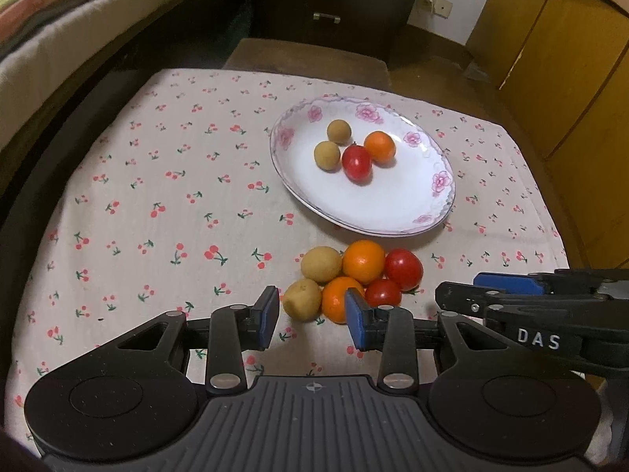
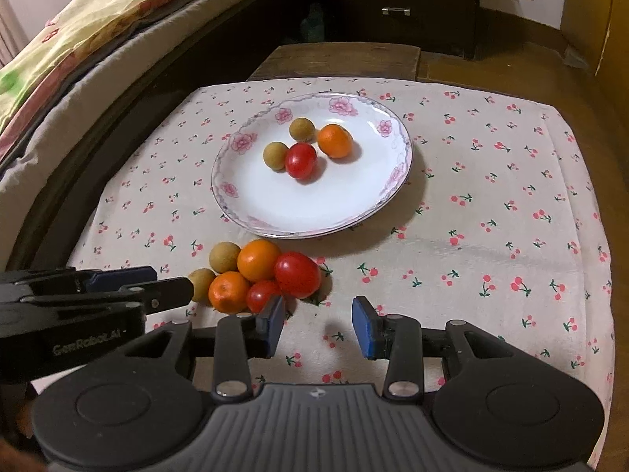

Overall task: Organize fruits
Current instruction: 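Move both grippers back toward the remaining fruit cluster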

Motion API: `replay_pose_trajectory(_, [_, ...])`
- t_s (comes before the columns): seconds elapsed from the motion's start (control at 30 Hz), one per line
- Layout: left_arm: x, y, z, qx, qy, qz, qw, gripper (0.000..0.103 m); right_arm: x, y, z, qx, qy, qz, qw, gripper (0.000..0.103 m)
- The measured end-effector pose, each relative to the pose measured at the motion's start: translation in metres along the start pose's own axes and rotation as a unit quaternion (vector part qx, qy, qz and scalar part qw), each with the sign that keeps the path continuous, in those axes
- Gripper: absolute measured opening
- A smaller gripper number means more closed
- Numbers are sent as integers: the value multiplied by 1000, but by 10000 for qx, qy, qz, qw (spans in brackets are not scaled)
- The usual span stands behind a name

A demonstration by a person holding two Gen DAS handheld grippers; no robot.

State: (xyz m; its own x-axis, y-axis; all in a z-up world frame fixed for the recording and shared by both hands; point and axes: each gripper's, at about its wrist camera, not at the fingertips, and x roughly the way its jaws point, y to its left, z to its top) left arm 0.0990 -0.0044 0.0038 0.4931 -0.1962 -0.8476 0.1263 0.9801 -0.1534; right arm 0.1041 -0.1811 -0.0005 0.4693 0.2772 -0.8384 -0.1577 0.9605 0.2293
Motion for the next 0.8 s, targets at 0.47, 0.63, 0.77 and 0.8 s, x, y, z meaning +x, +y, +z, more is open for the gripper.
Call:
replay_pose_trajectory(0.47, [27,2,5,-111,189,207,9995,43,1,-4,3,80,12,68,9999,39])
replay_pose_trajectory(0.63, [30,1,9,-132,143,241,9995,42,8,-5,3,100,98,42,9999,39])
replay_pose_trajectory(0.77, [28,-1,5,67,171,353,9992,41,10,-6,3,86,161,42,9998,40])
replay_pose_trajectory(0.8, [27,0,4,71,180,341,9992,42,10,-8,4,109,158,41,9998,40])
